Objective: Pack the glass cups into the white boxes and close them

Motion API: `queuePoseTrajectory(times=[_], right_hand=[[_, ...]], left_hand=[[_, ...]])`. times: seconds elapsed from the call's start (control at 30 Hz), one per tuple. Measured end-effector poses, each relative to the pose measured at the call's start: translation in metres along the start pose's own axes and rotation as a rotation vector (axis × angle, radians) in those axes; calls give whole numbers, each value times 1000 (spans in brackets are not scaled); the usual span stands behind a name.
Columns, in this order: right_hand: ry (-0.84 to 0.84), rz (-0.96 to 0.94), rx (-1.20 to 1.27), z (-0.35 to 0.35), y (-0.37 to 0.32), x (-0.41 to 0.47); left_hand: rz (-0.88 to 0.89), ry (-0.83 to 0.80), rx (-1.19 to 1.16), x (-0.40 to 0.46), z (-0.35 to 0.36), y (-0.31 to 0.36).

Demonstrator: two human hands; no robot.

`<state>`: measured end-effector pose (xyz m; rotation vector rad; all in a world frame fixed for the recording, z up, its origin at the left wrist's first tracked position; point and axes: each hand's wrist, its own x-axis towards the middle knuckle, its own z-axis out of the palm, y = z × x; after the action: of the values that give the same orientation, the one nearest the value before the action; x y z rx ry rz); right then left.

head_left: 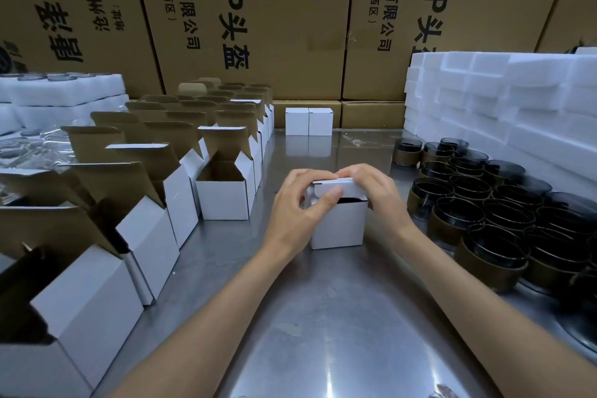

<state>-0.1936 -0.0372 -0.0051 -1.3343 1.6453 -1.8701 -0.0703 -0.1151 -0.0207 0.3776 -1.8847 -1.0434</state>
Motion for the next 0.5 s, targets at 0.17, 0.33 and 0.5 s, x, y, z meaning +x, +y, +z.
queuePoseTrajectory(times=[0.17,0.33,0.5], right_hand=[[16,-37,-57,0,6,1],[32,-61,-124,3,10,-1],[-15,-71,-217,7,15,-3]], left_hand=[[6,-66,-22,-2,-2,1],[-31,-60,-119,1,-3,1],[-88,-115,-105,2,2,-6]])
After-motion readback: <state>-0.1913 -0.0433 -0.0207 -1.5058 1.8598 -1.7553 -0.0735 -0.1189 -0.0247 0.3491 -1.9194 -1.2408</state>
